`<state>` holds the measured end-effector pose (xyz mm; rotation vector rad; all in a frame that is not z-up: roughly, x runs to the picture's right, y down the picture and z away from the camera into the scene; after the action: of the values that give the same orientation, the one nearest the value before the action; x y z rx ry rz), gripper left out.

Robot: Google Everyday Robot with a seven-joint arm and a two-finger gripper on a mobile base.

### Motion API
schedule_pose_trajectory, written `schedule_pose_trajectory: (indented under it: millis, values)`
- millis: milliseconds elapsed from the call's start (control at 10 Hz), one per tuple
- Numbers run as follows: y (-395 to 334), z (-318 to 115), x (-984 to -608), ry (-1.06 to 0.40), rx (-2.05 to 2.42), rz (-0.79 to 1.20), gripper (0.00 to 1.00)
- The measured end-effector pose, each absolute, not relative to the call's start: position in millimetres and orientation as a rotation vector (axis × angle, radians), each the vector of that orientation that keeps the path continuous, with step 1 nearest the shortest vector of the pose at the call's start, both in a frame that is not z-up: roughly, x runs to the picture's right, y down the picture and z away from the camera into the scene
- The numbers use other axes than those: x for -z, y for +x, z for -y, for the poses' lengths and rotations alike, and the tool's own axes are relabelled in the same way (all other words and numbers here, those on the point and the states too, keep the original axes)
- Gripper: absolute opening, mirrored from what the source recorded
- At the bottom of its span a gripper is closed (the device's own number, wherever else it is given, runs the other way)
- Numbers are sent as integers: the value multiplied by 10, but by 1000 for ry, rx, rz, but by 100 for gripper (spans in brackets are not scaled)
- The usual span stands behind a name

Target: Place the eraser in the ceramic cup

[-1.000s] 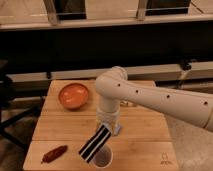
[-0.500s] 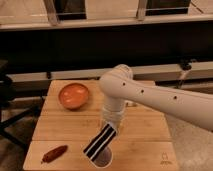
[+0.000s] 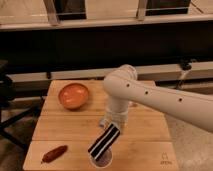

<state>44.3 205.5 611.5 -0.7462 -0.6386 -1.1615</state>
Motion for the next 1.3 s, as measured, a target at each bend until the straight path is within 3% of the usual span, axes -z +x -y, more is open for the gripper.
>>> schedule_pose_trajectory:
  millis: [1300]
  values:
    - [399, -2153, -6058, -677, 1201, 632, 4]
